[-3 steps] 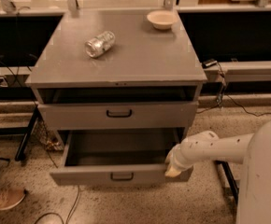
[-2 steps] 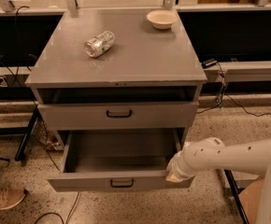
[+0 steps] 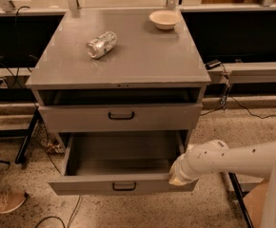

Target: Open middle drawer

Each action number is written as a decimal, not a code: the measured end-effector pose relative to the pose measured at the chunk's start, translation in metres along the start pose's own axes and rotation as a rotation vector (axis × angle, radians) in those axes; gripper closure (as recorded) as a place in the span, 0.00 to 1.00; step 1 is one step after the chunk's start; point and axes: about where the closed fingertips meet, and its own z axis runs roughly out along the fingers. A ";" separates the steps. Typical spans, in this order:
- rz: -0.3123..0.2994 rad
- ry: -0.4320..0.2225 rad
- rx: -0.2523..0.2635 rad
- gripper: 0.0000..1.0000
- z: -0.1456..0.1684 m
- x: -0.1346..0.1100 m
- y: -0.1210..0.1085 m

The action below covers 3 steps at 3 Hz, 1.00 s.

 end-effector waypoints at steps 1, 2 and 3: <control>-0.001 0.000 -0.002 0.57 0.001 0.000 0.001; -0.001 0.000 -0.004 0.34 0.002 0.000 0.002; -0.007 0.001 -0.004 0.11 0.002 -0.001 0.003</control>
Offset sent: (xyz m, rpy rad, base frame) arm -0.0005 0.0005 -0.0008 0.0003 0.0017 0.0011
